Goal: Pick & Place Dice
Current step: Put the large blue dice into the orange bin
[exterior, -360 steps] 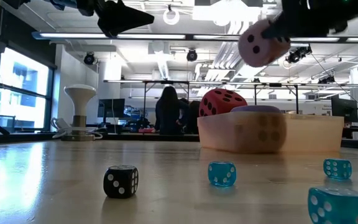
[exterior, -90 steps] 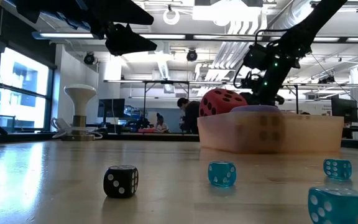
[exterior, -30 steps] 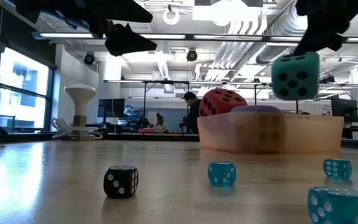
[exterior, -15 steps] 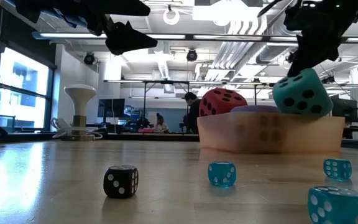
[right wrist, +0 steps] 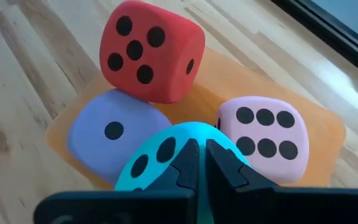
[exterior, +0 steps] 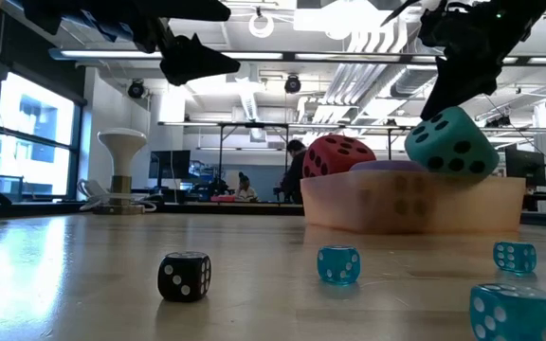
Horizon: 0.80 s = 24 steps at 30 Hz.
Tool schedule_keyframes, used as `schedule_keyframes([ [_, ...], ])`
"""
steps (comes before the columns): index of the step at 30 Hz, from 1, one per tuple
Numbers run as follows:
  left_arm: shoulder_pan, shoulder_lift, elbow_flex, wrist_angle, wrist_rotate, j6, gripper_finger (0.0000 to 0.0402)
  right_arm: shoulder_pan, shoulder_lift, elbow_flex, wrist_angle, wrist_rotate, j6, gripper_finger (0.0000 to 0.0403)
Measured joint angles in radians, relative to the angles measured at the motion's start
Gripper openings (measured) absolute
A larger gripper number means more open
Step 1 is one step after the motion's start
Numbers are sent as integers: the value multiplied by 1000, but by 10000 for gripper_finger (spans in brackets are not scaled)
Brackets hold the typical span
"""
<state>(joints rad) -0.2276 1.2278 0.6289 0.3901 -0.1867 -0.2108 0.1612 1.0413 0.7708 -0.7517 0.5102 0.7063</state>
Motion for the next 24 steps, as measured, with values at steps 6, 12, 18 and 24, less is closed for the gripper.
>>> schedule_keyframes([
  [6,-7,0,0,0,2,0,400,-14,15,-2,5,74,-7,3],
  [12,-9,0,0,0,1,0,400,-48,44,2,50,85,-48,3],
  [18,-18,0,0,4,1,0,400,-71,87,5,48,63,-25,3],
  [24,-19,0,0,10,0,1,400,-68,135,3,62,206,-21,2],
])
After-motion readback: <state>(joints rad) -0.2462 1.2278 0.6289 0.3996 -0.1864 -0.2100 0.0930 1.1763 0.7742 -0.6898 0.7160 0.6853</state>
